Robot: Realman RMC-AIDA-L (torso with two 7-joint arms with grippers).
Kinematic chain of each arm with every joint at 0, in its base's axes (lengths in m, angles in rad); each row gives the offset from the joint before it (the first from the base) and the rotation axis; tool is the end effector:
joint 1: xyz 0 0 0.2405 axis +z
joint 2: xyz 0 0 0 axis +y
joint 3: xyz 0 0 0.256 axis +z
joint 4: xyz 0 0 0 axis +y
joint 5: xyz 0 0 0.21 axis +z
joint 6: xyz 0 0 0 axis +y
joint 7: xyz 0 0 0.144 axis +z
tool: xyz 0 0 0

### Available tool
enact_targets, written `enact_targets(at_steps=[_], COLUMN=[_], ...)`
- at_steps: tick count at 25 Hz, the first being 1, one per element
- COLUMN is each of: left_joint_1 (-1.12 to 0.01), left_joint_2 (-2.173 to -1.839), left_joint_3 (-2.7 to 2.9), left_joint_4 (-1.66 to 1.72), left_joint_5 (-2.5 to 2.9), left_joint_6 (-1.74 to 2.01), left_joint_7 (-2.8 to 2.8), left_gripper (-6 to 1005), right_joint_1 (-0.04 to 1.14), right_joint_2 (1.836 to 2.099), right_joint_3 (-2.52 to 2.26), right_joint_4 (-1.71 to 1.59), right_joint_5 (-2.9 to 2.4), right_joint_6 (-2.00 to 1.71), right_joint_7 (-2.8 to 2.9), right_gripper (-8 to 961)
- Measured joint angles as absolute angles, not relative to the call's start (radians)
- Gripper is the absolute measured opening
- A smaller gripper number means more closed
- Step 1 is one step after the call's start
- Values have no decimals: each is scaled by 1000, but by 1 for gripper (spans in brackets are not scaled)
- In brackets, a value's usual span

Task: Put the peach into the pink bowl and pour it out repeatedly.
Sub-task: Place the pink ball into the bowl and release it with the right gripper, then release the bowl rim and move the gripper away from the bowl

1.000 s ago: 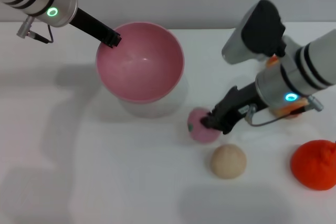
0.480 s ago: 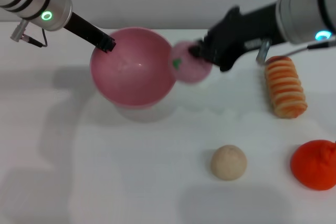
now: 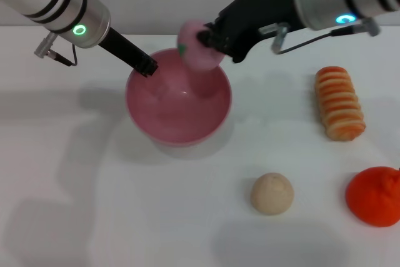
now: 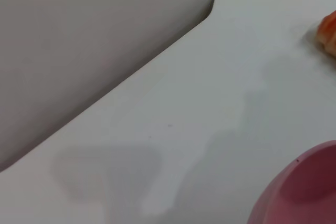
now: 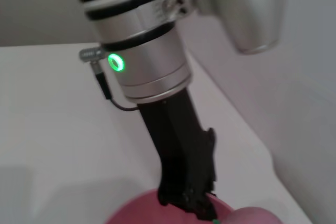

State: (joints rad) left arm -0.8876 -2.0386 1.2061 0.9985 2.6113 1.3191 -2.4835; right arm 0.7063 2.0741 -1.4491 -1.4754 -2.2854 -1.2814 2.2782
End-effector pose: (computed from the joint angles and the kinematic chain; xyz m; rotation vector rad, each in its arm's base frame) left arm -0.1498 0.4334 0.0057 -2.5169 -0.8325 0.3237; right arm 0.0556 0.3790 -0.0029 -2.7365 0.1645 0.0626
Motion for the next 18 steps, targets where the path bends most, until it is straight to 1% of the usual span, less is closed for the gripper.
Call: enact_targets(at_steps=[2, 7, 12, 13, 14, 16, 18], left_joint_1=[-893, -898, -899, -898, -895, -887, -877], left_joint_2=[-2044, -2046, -2046, -2046, -2044, -2040, -2036], left_joint_3=[1208, 1210, 1210, 1210, 1210, 1210, 1210], left_joint_4=[1002, 1000, 997, 997, 996, 995, 994], left_joint_5=[2612, 2615, 2619, 2619, 2620, 2621, 2621], left_joint_6=[1326, 1326, 1330, 1332, 1340, 1355, 1365], left_joint_7=[-2483, -2482, -2480, -2480, -2479, -2481, -2484], left_gripper=[103, 106, 109, 109, 110, 111, 112], right_joint_1=[740, 753, 737, 726, 689, 668, 613], right_joint_2=[2074, 2075, 2075, 2075, 2075, 2074, 2074], right_joint_3=[-1453, -1454, -1447, -1444, -1437, -1431, -1410], right_joint_4=[-1399, -1359, -1374, -1382, -1403, -1412, -1431], right_joint_5=[-2266, -2251, -2248, -2241, -2202, -2178, -2102], right_joint_6=[-1265, -1244, -1227, -1215, -1183, -1166, -1120], right_joint_7=[2262, 2242, 2240, 2234, 2200, 2176, 2093], right_gripper=[97, 112, 315, 326, 336, 357, 379])
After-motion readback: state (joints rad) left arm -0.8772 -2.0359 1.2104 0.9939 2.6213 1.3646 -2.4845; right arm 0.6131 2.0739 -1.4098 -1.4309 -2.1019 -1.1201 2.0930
